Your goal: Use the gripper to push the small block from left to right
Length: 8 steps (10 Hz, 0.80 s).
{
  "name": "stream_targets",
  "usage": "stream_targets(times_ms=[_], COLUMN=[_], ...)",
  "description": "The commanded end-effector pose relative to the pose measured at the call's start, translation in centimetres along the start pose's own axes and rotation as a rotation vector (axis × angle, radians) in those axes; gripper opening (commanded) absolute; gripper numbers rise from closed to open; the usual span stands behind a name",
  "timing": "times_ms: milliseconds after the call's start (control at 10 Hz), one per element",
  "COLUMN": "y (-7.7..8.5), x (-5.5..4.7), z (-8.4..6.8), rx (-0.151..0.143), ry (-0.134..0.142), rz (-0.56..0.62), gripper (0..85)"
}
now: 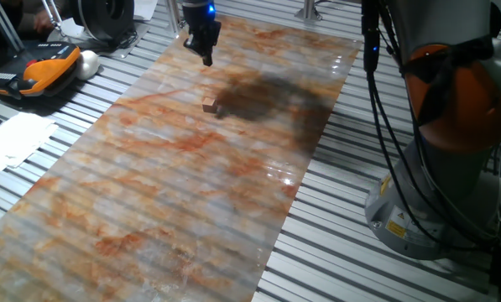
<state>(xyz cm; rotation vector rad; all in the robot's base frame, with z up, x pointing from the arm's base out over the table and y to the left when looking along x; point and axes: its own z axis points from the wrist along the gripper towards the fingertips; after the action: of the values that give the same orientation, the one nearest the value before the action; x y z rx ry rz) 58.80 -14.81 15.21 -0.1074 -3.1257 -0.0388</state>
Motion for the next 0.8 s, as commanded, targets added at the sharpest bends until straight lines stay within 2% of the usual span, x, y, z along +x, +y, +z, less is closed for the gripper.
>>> stream_targets(times_ms=[0,200,700], y=[-1.10,-1.18,-0.89], x=[-0.18,-0.21,-0.36], z=[0.29,0.65,1.08], rx=[-0.002,-0.010,-0.007], ry=[-0.002,-0.002,-0.002], rz=[-0.003,0.003,0.004], gripper=[0.0,0.0,0.0])
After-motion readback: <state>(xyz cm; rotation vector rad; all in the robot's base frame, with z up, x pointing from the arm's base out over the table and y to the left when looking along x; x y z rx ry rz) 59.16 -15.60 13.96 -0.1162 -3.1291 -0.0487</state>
